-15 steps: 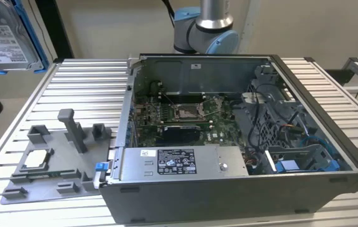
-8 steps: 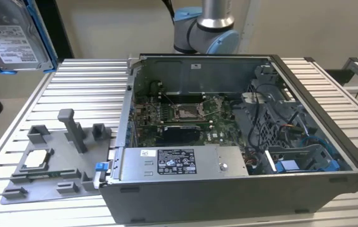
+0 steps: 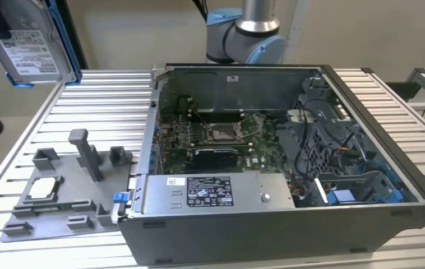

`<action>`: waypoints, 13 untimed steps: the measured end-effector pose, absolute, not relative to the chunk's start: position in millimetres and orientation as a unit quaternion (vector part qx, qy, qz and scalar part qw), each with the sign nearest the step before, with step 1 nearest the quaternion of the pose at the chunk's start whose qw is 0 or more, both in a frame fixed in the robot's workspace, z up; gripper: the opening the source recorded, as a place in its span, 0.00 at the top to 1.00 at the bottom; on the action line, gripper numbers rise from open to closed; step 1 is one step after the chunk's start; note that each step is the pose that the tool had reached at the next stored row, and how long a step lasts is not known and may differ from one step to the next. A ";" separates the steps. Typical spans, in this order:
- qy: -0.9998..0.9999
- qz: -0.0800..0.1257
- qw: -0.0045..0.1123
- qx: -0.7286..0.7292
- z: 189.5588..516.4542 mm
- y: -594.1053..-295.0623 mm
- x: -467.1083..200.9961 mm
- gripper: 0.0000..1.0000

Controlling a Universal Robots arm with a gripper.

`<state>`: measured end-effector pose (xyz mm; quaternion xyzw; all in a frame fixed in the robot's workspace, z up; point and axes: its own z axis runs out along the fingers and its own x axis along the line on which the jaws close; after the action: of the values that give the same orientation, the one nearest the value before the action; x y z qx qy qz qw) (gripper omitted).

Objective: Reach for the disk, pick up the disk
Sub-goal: 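Pick up the disk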

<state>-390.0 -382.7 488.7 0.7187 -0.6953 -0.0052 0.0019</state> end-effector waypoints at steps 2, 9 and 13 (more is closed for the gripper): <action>-0.695 -0.005 0.002 0.719 488.7 -382.7 -384.6 1.00; -0.695 -0.005 0.002 0.719 488.7 -382.7 -362.5 1.00; -0.695 -0.005 0.002 0.719 488.7 -382.7 -350.2 1.00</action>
<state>-350.2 -382.7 488.7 0.7187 -0.6953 -0.0053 0.0019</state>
